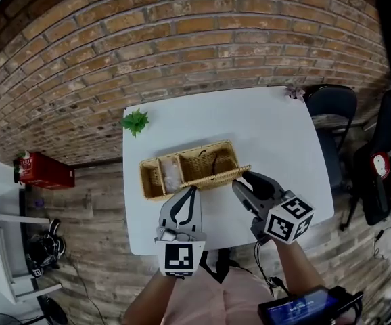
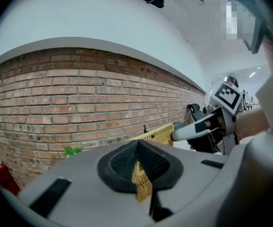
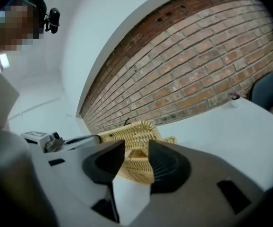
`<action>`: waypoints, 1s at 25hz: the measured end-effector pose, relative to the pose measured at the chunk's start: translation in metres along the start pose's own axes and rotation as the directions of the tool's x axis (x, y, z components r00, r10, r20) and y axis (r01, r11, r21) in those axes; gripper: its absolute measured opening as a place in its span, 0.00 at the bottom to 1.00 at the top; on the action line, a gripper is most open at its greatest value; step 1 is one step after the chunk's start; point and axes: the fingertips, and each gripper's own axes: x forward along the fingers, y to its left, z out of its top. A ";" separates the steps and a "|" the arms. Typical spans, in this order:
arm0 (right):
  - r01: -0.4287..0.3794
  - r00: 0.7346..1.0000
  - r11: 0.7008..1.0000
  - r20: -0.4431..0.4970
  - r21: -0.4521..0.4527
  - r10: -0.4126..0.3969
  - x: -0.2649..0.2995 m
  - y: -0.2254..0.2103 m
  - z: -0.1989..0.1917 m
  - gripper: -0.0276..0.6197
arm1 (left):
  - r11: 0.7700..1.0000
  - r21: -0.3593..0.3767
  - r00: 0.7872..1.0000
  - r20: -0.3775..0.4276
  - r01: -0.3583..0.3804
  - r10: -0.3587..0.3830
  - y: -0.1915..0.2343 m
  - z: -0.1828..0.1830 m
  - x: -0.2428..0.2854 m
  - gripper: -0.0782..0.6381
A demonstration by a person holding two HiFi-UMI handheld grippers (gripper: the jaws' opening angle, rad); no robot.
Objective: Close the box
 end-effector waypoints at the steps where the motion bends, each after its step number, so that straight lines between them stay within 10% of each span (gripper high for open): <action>1: 0.004 1.000 1.000 0.003 -0.014 -0.004 0.001 0.000 0.001 0.29 | 1.000 0.012 1.000 0.008 0.004 -0.004 0.001 0.001 0.002 0.12; 25: 0.135 0.991 0.986 0.020 -0.096 -0.134 0.046 -0.030 0.023 0.24 | 0.998 -0.038 0.999 0.008 0.053 -0.053 0.041 -0.007 0.051 0.12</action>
